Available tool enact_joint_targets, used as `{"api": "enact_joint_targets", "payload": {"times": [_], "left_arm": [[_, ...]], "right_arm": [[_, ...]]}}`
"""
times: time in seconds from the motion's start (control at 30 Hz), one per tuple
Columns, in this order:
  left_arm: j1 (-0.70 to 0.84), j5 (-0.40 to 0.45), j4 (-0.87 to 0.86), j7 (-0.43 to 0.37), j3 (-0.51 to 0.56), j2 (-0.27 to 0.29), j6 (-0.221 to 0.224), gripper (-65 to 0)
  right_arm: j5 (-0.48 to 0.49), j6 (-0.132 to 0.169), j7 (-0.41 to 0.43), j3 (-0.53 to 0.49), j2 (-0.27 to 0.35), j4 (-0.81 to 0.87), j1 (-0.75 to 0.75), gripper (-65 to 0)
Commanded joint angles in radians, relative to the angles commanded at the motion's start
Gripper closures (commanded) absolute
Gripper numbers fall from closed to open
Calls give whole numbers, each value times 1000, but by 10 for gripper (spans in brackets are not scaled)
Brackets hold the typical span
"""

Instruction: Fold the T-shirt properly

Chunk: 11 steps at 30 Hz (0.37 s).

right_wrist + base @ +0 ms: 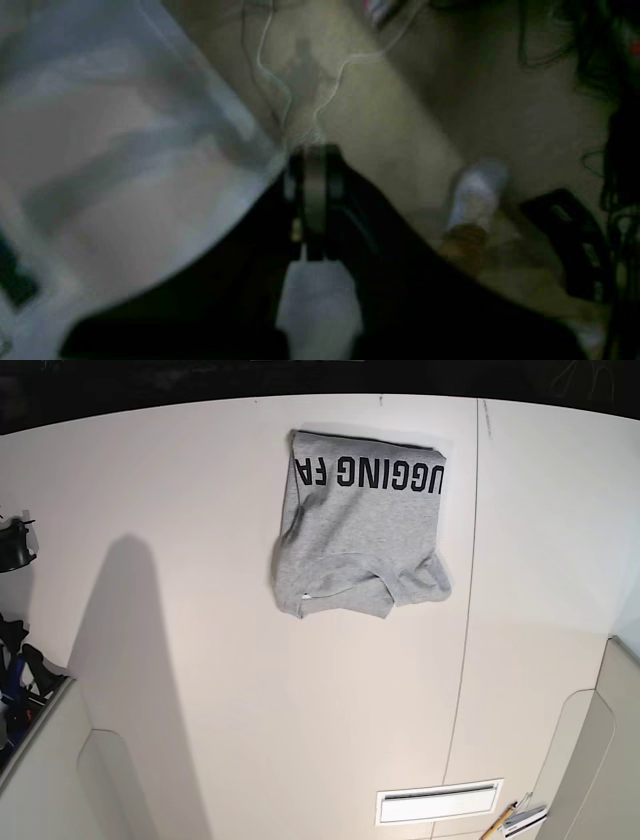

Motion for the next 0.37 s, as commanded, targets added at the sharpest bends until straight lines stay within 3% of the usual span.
{"api": "enact_joint_targets", "payload": {"times": [0.07, 0.13, 0.27, 0.37], "left_arm": [[-103, -4, -105, -14, 79, 1, 0, 0], [-203, -7, -218, -18, 154, 2, 0, 0], [-369, -12, -433, -132, 309, 3, 0, 0], [-456, -11, -518, -144, 365, 25, 0, 0]], "right_arm": [[-28, 0, 77, -48, -13, -80, 63, 0], [-62, 0, 76, -85, -44, -165, 135, 0], [-73, 0, 76, -152, -125, -343, 277, 0], [-72, 0, 77, -197, -176, -428, 362, 0]]}}
